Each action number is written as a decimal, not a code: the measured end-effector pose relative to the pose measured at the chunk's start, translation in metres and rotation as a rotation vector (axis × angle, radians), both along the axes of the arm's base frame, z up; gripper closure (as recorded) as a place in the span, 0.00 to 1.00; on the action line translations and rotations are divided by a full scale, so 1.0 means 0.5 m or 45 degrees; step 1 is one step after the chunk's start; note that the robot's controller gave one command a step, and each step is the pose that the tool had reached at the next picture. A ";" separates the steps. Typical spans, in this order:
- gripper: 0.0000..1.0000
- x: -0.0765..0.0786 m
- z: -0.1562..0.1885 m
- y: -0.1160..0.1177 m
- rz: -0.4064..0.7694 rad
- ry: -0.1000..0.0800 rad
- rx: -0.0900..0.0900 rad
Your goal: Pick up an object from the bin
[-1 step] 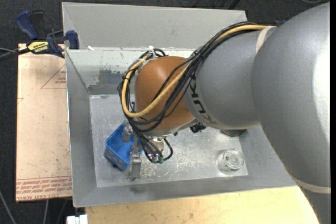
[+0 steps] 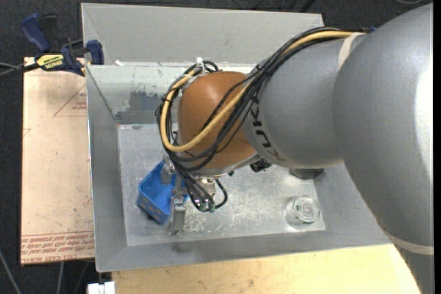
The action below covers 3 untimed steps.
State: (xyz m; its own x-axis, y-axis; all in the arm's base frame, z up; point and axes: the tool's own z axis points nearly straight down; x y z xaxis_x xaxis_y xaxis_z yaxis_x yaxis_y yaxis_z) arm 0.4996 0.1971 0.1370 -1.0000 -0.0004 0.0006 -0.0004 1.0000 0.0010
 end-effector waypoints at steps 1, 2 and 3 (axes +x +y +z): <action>0.00 0.018 -0.033 0.005 0.103 -0.006 0.002; 0.00 0.026 -0.089 0.023 0.229 0.005 -0.001; 1.00 0.087 -0.105 0.056 0.663 -0.028 0.002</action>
Offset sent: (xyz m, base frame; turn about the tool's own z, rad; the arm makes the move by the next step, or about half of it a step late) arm 0.0290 0.0498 -0.0670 0.6949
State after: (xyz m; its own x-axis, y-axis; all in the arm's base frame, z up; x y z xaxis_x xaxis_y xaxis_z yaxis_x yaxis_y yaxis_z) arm 0.5430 0.2249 0.0845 -0.8670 -0.4978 -0.0212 -0.4979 0.8672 -0.0028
